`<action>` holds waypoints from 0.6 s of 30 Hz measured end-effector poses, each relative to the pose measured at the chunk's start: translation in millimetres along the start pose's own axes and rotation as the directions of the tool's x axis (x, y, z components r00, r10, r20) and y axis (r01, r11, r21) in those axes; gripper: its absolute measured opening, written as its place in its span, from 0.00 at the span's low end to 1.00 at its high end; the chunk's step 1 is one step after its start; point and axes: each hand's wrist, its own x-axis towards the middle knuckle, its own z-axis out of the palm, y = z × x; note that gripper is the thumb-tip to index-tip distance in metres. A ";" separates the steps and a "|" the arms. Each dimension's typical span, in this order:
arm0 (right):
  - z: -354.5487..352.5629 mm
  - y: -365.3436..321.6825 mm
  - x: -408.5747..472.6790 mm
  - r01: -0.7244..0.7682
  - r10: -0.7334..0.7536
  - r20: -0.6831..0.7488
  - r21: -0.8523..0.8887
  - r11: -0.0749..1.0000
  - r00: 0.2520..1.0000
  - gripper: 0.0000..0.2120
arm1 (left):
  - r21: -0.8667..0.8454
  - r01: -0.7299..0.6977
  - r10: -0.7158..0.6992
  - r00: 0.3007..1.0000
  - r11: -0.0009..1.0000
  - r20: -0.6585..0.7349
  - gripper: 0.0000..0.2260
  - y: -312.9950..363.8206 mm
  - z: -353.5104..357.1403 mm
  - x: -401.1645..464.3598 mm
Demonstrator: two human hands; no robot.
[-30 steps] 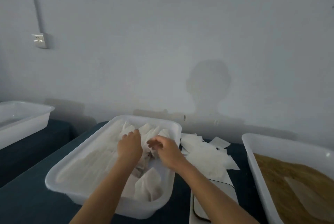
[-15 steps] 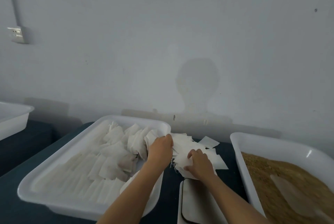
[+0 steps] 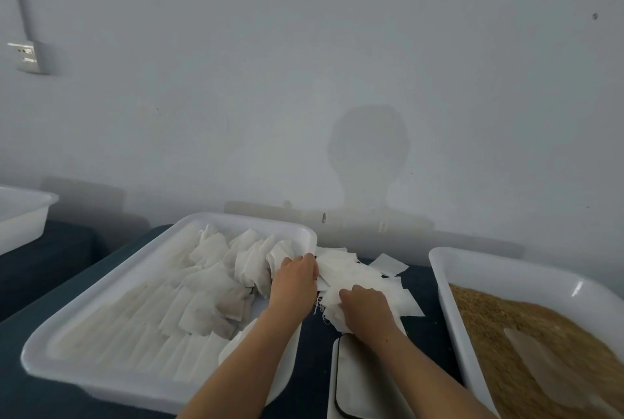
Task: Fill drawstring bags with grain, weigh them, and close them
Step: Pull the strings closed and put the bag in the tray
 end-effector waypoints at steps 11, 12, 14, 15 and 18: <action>-82.9 33.5 -12.6 -0.121 0.372 -0.139 0.793 0.596 0.918 0.15 | -0.181 -0.055 0.057 0.998 0.982 0.002 0.09 17.5 -3.3 5.3; -96.4 40.7 -18.6 -0.097 0.381 -0.120 0.859 0.503 0.917 0.16 | -0.303 -0.031 0.042 0.999 0.952 0.029 0.11 27.0 -5.7 6.2; -116.2 57.6 -35.6 -0.078 0.393 -0.061 0.941 0.330 0.917 0.18 | -0.565 0.057 0.022 0.991 0.823 0.131 0.12 50.6 -10.0 5.5; -122.3 67.1 -45.2 -0.079 0.397 -0.024 0.968 0.240 0.917 0.17 | -0.660 0.088 0.045 0.982 0.746 0.181 0.11 63.5 -10.5 3.9; -131.4 96.2 -75.6 -0.077 0.392 0.083 0.997 -0.030 0.916 0.13 | -0.819 0.133 0.143 0.957 0.558 0.253 0.07 101.6 -2.2 -6.2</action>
